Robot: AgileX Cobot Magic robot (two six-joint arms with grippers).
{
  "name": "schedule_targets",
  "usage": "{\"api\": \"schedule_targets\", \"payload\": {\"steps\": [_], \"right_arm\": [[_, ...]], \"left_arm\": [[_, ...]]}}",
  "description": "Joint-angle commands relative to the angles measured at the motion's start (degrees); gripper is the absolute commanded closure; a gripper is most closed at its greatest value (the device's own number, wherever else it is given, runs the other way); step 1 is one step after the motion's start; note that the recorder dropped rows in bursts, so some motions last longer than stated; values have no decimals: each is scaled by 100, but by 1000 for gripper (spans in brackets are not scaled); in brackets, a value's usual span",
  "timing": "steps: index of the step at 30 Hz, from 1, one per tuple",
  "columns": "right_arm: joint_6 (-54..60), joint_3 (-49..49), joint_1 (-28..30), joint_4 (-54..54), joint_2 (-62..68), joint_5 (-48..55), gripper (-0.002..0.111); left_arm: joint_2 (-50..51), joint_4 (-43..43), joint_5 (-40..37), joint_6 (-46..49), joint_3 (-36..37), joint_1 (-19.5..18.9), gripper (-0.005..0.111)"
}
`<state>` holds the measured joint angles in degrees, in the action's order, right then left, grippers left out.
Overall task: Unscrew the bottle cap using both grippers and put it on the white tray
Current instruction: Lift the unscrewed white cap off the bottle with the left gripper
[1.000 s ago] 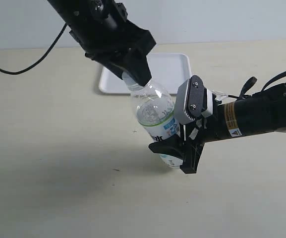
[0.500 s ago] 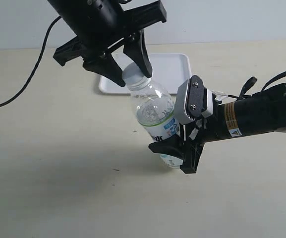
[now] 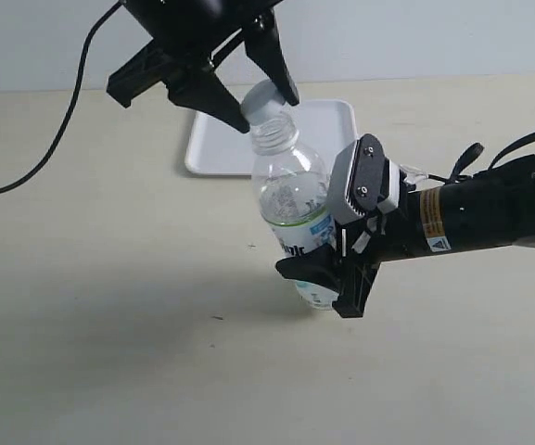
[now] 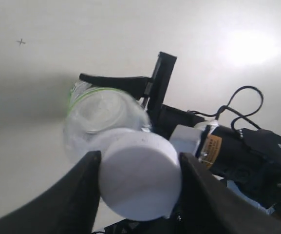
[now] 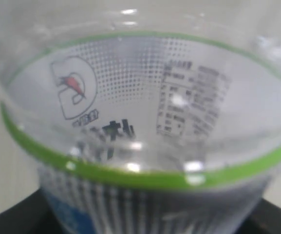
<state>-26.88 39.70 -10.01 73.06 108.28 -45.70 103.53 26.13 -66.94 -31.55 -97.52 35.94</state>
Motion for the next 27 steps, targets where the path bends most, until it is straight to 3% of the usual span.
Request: {"api": "schedule_targets", "payload": {"steps": [1,5,11,15,21,27], "right_arm": [[60,2,0,-17,-33,-173,108],[60,2,0,-255,-33,-151,108],[-61,2,0,-1345,-33,7,108],[112,-112,0,-2687,3,249,108],[1131,-580,0,-3914,216,-910,108],[2353,-827,0,-3838,428,-1842,108]], "left_arm": [[-48,-78,-26,174,-111,-1,107],[-48,-493,16,327,-111,-1,107],[-35,-756,1242,1157,-111,-103,107],[204,-796,1840,1644,-111,-421,107],[962,-798,2617,2166,-111,-1034,107],[1812,-798,3161,2789,-136,-1144,107]]}}
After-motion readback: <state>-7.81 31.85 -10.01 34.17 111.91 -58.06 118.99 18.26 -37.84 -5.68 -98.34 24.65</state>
